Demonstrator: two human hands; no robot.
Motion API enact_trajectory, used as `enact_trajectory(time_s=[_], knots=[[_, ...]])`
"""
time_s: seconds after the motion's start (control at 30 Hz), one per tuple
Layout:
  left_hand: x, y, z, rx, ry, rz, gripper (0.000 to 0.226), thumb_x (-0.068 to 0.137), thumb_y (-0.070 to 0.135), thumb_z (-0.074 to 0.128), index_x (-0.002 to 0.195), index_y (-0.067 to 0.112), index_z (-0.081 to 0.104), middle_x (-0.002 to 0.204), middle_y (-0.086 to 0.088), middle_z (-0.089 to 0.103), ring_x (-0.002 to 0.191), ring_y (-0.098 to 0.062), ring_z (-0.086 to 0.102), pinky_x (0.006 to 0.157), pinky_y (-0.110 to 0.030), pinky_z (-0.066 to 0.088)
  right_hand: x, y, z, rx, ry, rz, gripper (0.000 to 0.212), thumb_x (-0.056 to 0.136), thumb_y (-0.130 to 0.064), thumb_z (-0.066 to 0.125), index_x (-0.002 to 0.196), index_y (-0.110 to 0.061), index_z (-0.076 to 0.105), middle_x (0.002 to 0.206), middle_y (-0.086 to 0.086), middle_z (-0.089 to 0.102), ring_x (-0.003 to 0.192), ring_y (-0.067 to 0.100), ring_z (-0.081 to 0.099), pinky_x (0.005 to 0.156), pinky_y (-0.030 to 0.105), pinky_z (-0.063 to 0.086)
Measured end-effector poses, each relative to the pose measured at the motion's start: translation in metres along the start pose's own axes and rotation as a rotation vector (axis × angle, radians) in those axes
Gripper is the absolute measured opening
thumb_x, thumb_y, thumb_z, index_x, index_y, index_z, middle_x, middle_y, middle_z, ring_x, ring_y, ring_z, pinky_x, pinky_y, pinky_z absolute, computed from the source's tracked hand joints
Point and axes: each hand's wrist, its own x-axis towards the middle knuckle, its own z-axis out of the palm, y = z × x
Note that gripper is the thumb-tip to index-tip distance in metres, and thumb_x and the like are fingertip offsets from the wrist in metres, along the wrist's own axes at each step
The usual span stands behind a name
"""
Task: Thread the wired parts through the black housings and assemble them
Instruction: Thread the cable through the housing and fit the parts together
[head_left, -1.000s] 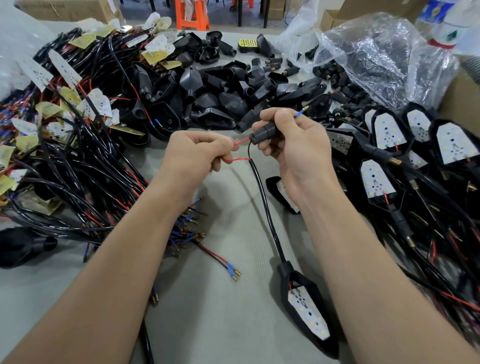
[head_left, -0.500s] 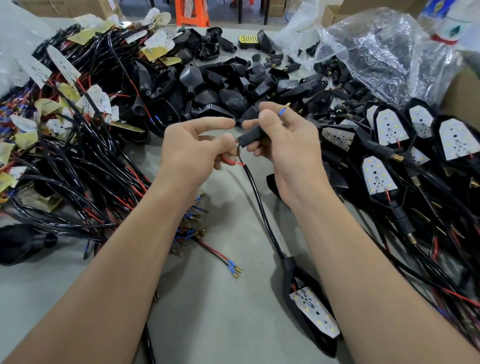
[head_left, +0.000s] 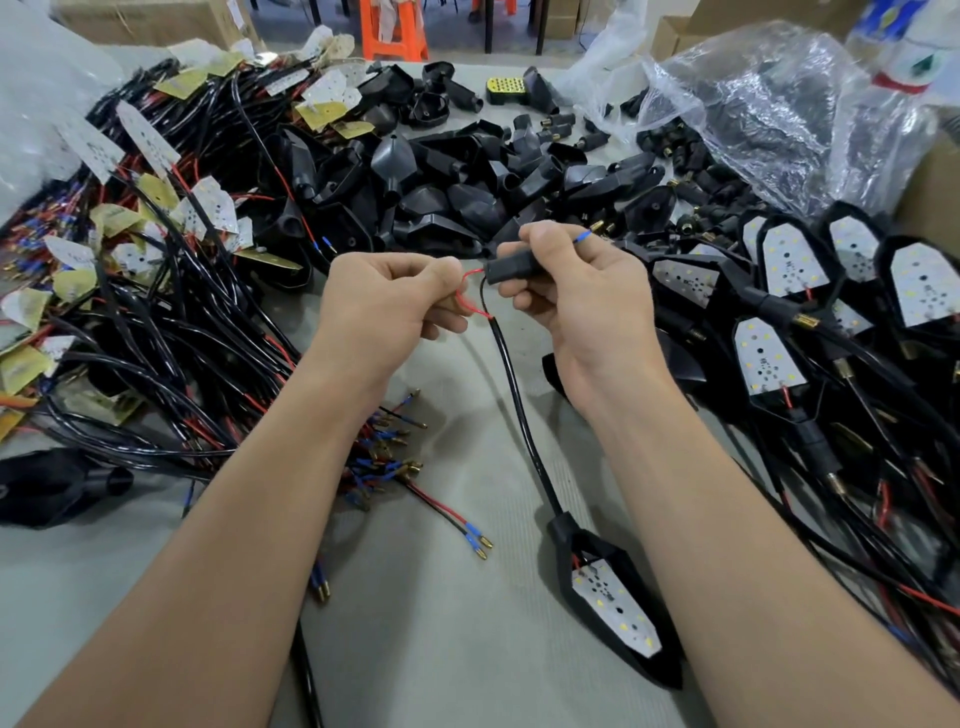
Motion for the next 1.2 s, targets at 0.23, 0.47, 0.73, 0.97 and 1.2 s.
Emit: enact_trajectory(time_s=[0.23, 0.47, 0.73, 0.97, 1.2], knots=[[-0.003, 0.000, 0.005, 0.050, -0.025, 0.070, 0.026, 0.099, 0.012, 0.065, 0.076, 0.012, 0.076, 0.069, -0.008, 0.075, 0.059, -0.015, 0.071, 0.054, -0.020, 0.049, -0.001, -0.002, 0.000, -0.064, -0.092, 0.078, 0.020, 0.106, -0.015, 0.053, 0.094, -0.005, 0.066, 0.080, 0.008, 0.074, 0.056, 0.014, 0.059, 0.057, 0.022, 0.049], [-0.002, 0.000, 0.004, 0.027, -0.120, -0.004, 0.021, 0.094, 0.016, 0.072, 0.075, 0.014, 0.079, 0.076, -0.008, 0.078, 0.060, -0.012, 0.069, 0.057, -0.019, 0.050, 0.001, -0.005, -0.004, 0.013, 0.017, -0.057, 0.015, 0.101, -0.009, 0.059, 0.091, -0.002, 0.067, 0.081, 0.012, 0.072, 0.057, 0.017, 0.057, 0.055, 0.023, 0.047], [0.000, -0.007, 0.002, 0.354, -0.110, 0.146, 0.015, 0.086, 0.007, 0.077, 0.077, 0.018, 0.080, 0.067, 0.000, 0.075, 0.058, -0.010, 0.069, 0.063, -0.022, 0.056, 0.000, 0.002, 0.000, -0.102, -0.115, 0.068, 0.027, 0.106, -0.020, 0.053, 0.091, -0.004, 0.068, 0.076, 0.010, 0.069, 0.050, 0.012, 0.046, 0.052, 0.023, 0.037], [-0.003, -0.002, 0.006, 0.032, -0.167, 0.030, 0.009, 0.090, 0.014, 0.076, 0.083, 0.013, 0.080, 0.079, -0.008, 0.078, 0.068, -0.013, 0.073, 0.061, -0.019, 0.055, 0.001, 0.000, -0.002, -0.106, -0.081, 0.037, 0.038, 0.110, -0.025, 0.045, 0.087, -0.006, 0.067, 0.078, 0.012, 0.070, 0.052, 0.016, 0.046, 0.050, 0.024, 0.035], [-0.003, -0.002, 0.010, 0.049, -0.199, -0.005, 0.006, 0.091, 0.013, 0.075, 0.089, 0.014, 0.080, 0.075, 0.000, 0.077, 0.067, -0.007, 0.069, 0.062, -0.017, 0.053, -0.001, 0.001, -0.002, -0.179, -0.145, 0.062, 0.047, 0.110, -0.034, 0.040, 0.097, -0.008, 0.077, 0.090, 0.006, 0.078, 0.064, 0.018, 0.055, 0.054, 0.025, 0.037]])
